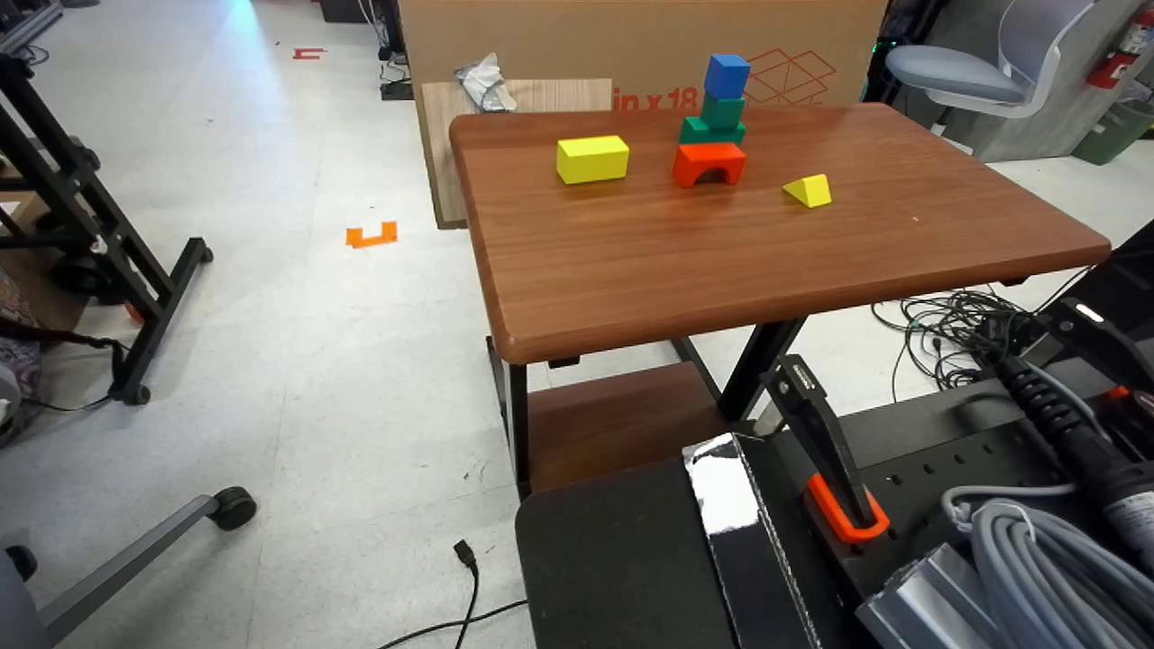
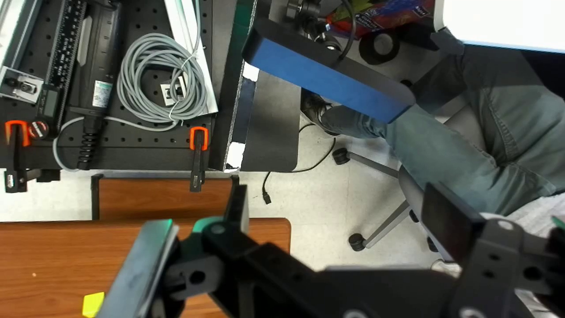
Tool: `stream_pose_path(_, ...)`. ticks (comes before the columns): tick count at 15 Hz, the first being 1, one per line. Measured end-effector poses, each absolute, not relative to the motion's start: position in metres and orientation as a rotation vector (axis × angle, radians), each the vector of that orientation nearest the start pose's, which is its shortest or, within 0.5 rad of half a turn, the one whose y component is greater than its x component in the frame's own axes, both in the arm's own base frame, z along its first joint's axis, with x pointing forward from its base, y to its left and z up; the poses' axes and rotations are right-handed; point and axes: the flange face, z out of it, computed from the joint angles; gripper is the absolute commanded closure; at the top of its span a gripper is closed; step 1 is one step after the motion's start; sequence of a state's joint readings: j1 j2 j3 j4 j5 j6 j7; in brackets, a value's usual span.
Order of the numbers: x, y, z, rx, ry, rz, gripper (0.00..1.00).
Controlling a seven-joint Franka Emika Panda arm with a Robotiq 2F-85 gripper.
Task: Pick up the yellow block and put it on top of the green and blue blocks.
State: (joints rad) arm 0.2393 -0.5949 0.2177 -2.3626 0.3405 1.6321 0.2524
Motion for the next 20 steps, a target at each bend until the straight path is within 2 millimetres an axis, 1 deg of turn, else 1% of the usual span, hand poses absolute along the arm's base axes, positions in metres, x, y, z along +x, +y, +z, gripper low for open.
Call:
stream_pose_path(5, 0.305, 0.2, 0.522, -2.967, -0.165, 0.307, 0.0)
stream_pose_path(7, 0.308, 0.204, 0.513, -2.975, -0.164, 0.266, 0.0)
stream_pose_path(8, 0.31, 0.207, 0.504, -2.982, -0.163, 0.222, 0.0)
stream_pose_path(10, 0.317, 0.213, 0.477, -2.995, -0.16, 0.136, 0.0)
stream_pose_path(13, 0.333, 0.217, 0.436, -3.009, -0.156, 0.049, 0.0)
stream_pose_path(16, 0.359, 0.216, 0.4, -3.047, -0.18, -0.016, 0.0)
stream_pose_path(20, 0.402, 0.203, 0.354, -3.122, -0.225, -0.037, 0.0)
